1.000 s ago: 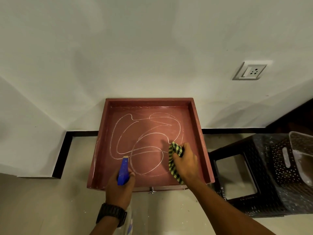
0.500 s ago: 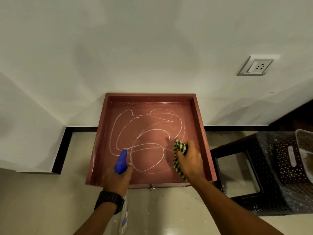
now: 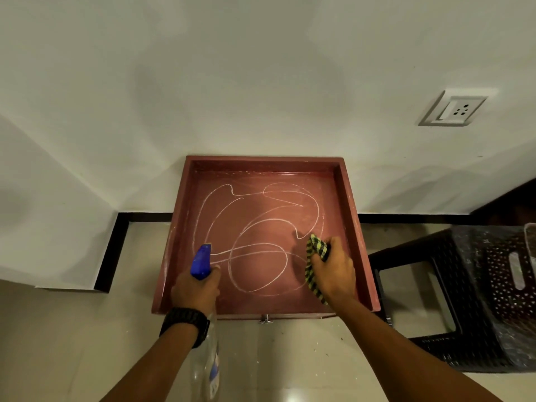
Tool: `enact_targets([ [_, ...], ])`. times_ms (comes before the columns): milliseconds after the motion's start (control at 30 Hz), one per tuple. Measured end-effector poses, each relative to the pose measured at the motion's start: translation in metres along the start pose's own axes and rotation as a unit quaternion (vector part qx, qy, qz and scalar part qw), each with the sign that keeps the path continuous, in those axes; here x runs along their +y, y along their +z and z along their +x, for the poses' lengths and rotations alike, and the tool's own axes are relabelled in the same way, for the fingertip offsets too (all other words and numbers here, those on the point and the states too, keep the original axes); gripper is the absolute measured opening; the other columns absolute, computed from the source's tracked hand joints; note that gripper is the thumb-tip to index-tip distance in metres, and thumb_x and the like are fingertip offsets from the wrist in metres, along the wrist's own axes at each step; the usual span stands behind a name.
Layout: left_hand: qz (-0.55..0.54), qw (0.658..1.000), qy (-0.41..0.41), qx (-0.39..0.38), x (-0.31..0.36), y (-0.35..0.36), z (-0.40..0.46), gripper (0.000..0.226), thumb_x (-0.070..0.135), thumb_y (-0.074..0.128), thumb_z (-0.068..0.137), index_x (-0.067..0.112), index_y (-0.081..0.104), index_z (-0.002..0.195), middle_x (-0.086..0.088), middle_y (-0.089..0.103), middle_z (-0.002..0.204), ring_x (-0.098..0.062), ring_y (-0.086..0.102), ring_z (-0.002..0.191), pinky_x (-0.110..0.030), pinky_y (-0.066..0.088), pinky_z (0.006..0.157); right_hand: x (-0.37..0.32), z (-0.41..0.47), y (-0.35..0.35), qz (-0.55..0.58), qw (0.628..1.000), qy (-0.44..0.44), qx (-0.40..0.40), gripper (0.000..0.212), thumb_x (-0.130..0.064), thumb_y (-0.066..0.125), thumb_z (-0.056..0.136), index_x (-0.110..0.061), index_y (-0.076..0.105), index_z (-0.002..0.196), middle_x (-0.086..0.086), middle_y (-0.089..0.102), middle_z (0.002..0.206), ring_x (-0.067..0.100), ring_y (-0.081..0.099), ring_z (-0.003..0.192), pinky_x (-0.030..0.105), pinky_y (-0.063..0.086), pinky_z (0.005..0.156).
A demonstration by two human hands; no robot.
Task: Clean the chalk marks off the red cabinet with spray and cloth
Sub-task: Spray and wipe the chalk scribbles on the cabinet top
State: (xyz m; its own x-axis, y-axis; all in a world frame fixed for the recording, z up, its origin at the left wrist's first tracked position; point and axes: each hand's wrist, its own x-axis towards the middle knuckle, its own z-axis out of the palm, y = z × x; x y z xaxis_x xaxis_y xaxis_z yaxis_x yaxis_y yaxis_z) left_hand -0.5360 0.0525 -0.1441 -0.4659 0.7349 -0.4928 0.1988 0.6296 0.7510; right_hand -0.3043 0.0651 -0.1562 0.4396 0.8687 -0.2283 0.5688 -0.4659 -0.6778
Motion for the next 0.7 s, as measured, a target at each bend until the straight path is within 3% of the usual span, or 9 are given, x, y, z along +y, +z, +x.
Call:
enact_targets([
  [200, 0.010, 0.999, 0.023, 0.020, 0.014, -0.007, 0.020, 0.009, 0.022, 0.064, 0.084, 0.018, 0.057, 0.079, -0.007, 0.059, 0.061, -0.020, 0.055, 0.053, -0.024, 0.041, 0.049, 0.004, 0.010, 0.002, -0.006, 1.000, -0.009, 0.010, 0.022, -0.019, 0.064, 0.089, -0.017, 0.046, 0.102, -0.005, 0.057, 0.084, 0.017, 0.061, 0.075, 0.038, 0.057, 0.065],
  [333, 0.034, 0.997, 0.021, 0.071, 0.028, -0.011, 0.037, 0.019, 0.026, 0.064, 0.082, 0.009, 0.062, 0.090, -0.013, 0.066, 0.071, -0.020, 0.058, 0.056, -0.024, 0.039, 0.049, 0.007, 0.016, 0.006, -0.002, 1.000, -0.008, 0.017, 0.022, -0.019, 0.063, 0.090, -0.016, 0.047, 0.105, -0.007, 0.055, 0.082, 0.014, 0.058, 0.072, 0.029, 0.051, 0.060],
  [533, 0.061, 0.995, 0.066, 0.038, 0.052, 0.000, 0.046, 0.013, 0.028, 0.064, 0.082, 0.016, 0.059, 0.081, -0.008, 0.062, 0.068, -0.018, 0.056, 0.057, -0.025, 0.040, 0.050, 0.007, 0.024, 0.001, -0.016, 0.998, -0.010, 0.066, 0.021, -0.018, 0.063, 0.089, -0.019, 0.044, 0.099, -0.007, 0.052, 0.079, 0.016, 0.057, 0.074, 0.034, 0.052, 0.063],
  [700, 0.068, 0.995, 0.071, 0.005, 0.065, 0.020, 0.042, 0.018, 0.032, 0.065, 0.083, 0.021, 0.053, 0.073, -0.003, 0.056, 0.061, -0.017, 0.053, 0.054, -0.024, 0.039, 0.050, 0.006, 0.032, -0.013, -0.012, 0.995, 0.001, 0.103, 0.021, -0.019, 0.060, 0.091, -0.016, 0.048, 0.108, 0.005, 0.062, 0.096, 0.023, 0.061, 0.085, 0.041, 0.054, 0.074],
])
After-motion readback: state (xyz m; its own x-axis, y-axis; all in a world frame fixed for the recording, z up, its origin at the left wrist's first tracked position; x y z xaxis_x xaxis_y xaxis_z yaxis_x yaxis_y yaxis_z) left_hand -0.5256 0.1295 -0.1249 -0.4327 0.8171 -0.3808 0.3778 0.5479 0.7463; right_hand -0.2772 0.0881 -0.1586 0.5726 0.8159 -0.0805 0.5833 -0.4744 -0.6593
